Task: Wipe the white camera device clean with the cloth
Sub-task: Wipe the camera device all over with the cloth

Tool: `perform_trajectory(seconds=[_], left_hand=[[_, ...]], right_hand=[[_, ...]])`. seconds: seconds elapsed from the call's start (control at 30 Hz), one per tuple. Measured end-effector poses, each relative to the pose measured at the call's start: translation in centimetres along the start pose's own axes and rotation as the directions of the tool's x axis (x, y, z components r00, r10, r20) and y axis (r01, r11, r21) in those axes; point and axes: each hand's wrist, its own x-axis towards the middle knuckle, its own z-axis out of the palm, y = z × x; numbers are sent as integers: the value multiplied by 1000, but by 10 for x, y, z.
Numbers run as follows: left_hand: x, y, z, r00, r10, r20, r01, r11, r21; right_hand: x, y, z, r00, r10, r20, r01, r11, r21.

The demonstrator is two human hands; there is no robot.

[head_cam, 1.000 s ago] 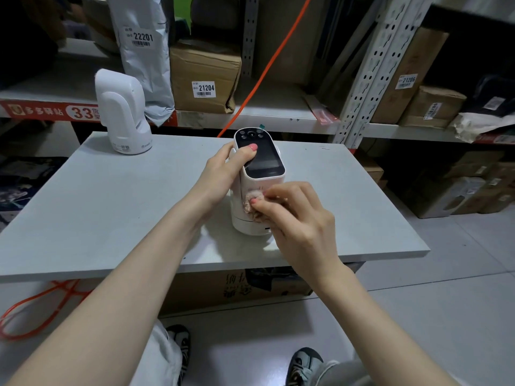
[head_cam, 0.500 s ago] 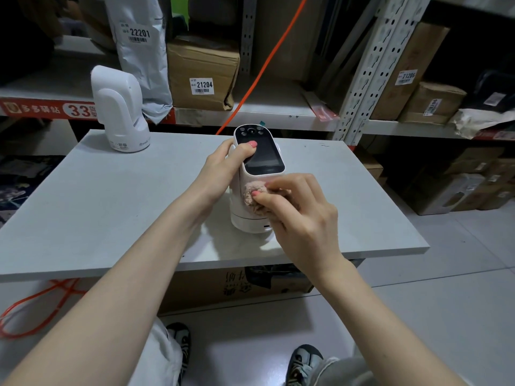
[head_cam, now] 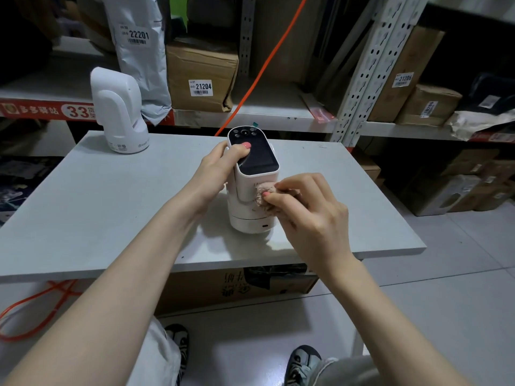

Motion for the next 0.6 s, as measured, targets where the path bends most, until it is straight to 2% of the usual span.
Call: perform_trajectory(seconds=[0.27,0.43,0.6], left_hand=[[1,-5,3,995,38,-87,-41,998,-38],[-2,-5,9,997,70,-44,-71,997,-11],[0,-5,9,999,44,-25,-44,999,-13]], right_hand=[[3,-21,16,1000,-23,-5,23,999,38],[5,-28,19,996,-91,-13,91,996,-4],[-5,-15,9,996,-84,8,84,996,2]])
